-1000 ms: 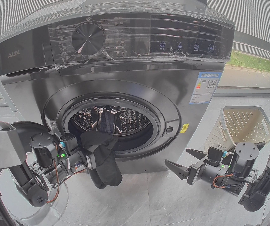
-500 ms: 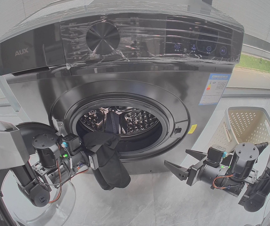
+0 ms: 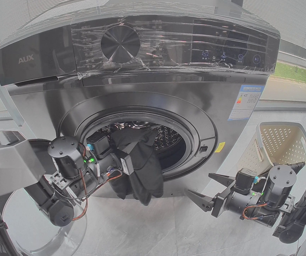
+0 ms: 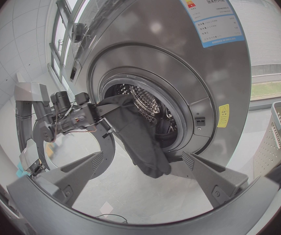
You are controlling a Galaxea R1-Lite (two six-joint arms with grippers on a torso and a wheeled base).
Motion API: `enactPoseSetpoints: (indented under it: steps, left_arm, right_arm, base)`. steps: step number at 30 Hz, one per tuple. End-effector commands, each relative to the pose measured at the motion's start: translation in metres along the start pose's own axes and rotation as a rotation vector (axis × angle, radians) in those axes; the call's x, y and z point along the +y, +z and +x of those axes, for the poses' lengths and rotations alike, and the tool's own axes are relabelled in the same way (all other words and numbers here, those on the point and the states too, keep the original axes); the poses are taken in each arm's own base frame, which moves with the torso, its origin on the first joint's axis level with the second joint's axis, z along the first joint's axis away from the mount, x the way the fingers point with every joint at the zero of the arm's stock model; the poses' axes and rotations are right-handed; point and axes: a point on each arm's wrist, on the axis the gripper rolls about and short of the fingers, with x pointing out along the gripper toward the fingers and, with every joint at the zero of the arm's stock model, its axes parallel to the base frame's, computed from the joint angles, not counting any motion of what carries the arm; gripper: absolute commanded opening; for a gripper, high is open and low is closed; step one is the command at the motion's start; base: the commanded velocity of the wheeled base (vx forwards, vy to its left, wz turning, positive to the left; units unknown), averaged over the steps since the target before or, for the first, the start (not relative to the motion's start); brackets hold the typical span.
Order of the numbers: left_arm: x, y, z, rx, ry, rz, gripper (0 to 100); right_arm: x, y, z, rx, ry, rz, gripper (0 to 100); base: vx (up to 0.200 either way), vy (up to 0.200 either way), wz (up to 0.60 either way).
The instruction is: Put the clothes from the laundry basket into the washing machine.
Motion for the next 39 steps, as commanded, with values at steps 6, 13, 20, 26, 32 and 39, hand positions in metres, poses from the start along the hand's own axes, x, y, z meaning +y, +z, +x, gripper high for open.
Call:
enactPoseSetpoints:
  steps: [6, 13, 20, 26, 32, 39]
  left_arm:
    - [-0.004, -0.037, 0.054, 0.019, 0.103, -0.013, 0]
    - [-0.002, -0.034, 0.071, 0.077, 0.136, -0.015, 0]
    - [0.002, -0.046, 0.103, 0.111, 0.164, -0.013, 0]
    - [0.018, -0.07, 0.132, 0.09, 0.196, -0.003, 0]
    - [0.025, -0.081, 0.151, 0.097, 0.202, -0.003, 0]
    - [0.043, -0.081, 0.178, 0.068, 0.238, -0.011, 0]
  right_arm:
    - [0.01, 0.001, -0.013, 0.003, 0.036, -0.057, 100]
    - [0.015, 0.0, -0.014, 0.002, 0.042, -0.066, 100]
    - [0.014, -0.002, -0.021, 0.014, 0.033, -0.071, 100]
    - [0.014, -0.001, -0.021, 0.013, 0.032, -0.071, 100]
    - [0.014, -0.001, -0.021, 0.013, 0.032, -0.071, 100]
    - [0.013, -0.002, -0.021, 0.013, 0.029, -0.07, 100]
  base:
    - [0.0, 0.0, 0.0]
    - [0.0, 0.0, 0.0]
    - [0.0, 0.0, 0.0]
    - [0.0, 0.0, 0.0]
    - [0.0, 0.0, 0.0]
    - [0.0, 0.0, 0.0]
